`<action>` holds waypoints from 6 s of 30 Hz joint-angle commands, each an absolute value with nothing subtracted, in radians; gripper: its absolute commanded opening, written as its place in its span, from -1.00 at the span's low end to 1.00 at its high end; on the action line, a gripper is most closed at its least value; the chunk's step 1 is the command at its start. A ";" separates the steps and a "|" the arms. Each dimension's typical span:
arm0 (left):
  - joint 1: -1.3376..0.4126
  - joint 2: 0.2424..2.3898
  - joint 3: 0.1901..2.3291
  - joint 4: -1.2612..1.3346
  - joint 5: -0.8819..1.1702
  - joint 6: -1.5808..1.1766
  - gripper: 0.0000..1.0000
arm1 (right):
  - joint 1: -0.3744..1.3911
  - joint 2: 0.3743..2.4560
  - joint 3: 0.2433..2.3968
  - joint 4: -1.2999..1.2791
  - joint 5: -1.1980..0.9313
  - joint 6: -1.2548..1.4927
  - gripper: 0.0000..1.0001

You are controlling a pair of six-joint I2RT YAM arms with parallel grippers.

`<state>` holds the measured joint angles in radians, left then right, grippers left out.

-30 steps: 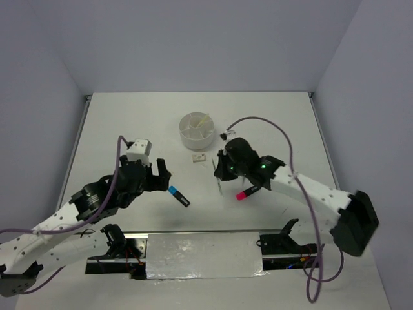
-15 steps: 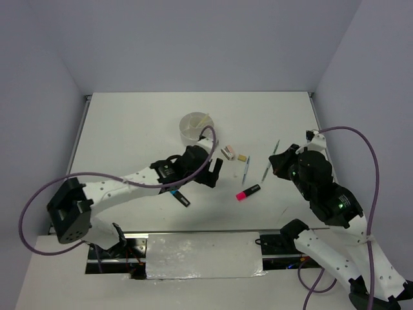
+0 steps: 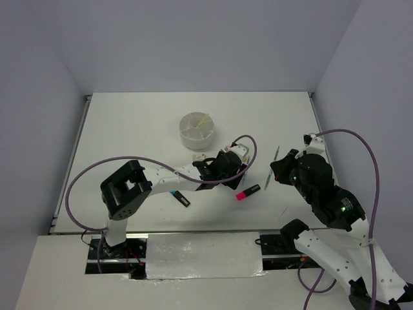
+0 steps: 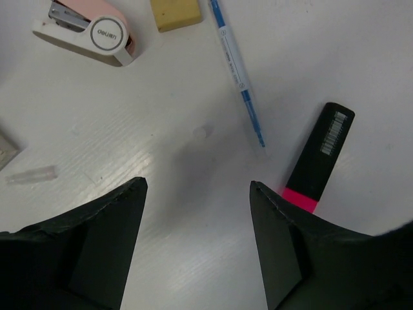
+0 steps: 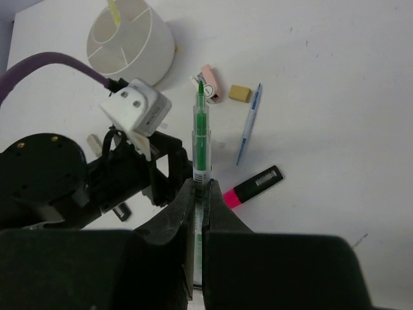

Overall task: Sort the stationery into containers
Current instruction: Close the pen cap on the pen.

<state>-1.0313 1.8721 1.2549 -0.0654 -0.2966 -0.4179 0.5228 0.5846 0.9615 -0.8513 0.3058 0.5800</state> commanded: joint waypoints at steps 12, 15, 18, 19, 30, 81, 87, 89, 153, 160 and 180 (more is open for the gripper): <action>-1.032 2.048 1.436 -0.038 -0.399 -0.373 0.16 | 0.518 0.577 0.983 -0.854 0.259 0.508 -1.00; -1.031 2.065 1.447 -0.037 -0.390 -0.373 0.12 | 0.518 0.578 0.992 -0.861 0.258 0.497 -1.00; -1.031 2.080 1.454 -0.043 -0.394 -0.379 0.13 | 0.518 0.578 0.994 -0.862 0.258 0.492 -1.00; -1.031 2.083 1.450 -0.040 -0.393 -0.379 0.13 | 0.517 0.577 0.994 -0.859 0.256 0.491 -1.00; -1.008 2.102 1.433 -0.009 -0.362 -0.383 -0.03 | 0.518 0.575 0.983 -0.850 0.232 0.476 -1.00; -0.460 0.893 1.057 -0.387 0.943 -0.511 -1.00 | 0.908 0.971 1.008 -0.456 -0.339 0.156 -1.00; -0.460 0.835 0.950 -0.127 1.008 -0.676 -1.00 | 0.943 0.951 1.003 -0.413 -0.387 0.155 -1.00; -0.460 0.839 0.957 -0.149 0.991 -0.657 -1.00 | 0.968 0.946 1.014 -0.428 -0.376 0.138 -1.00; -0.460 0.827 0.850 -0.097 1.002 -0.646 -0.79 | 1.104 1.038 1.143 -0.374 -0.256 0.140 -1.00; -0.460 0.828 0.862 -0.132 0.980 -0.621 0.02 | 1.104 1.039 1.143 -0.336 -0.248 0.150 -1.00; -0.460 0.845 0.983 -0.049 0.822 -0.664 0.93 | 1.112 0.985 1.092 -0.261 -0.184 0.224 -1.00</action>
<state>-0.4614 0.8673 0.9916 -0.1284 0.8352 -0.6449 1.1023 1.0187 1.0878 -0.3367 -0.2222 0.1936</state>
